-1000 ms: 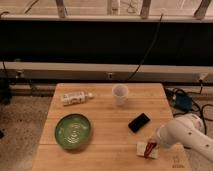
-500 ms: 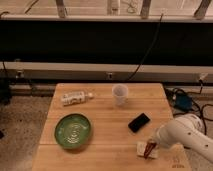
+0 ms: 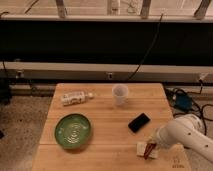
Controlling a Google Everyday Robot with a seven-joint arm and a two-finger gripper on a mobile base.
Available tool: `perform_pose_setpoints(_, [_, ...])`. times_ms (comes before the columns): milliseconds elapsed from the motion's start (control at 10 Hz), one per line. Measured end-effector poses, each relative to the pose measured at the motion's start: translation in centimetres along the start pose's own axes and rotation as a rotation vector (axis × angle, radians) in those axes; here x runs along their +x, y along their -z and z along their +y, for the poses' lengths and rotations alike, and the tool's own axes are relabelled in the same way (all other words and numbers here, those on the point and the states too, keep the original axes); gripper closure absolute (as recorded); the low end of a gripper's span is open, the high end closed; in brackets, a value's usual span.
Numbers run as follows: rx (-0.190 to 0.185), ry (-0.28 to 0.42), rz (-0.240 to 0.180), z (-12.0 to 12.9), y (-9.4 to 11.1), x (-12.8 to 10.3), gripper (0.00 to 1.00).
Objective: Place the pepper on the white sponge
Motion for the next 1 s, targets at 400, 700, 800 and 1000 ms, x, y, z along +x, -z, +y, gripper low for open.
perform_pose_setpoints(400, [-0.021, 0.018, -0.011, -0.17, 0.08, -0.4, 0.85])
perform_pose_setpoints(700, [-0.019, 0.03, -0.02, -0.24, 0.27, -0.47, 0.53])
perform_pose_setpoints(800, [-0.023, 0.037, -0.02, -0.15, 0.42, -0.59, 0.42])
perform_pose_setpoints(1000, [-0.021, 0.051, -0.021, -0.17, 0.6, -0.68, 0.23])
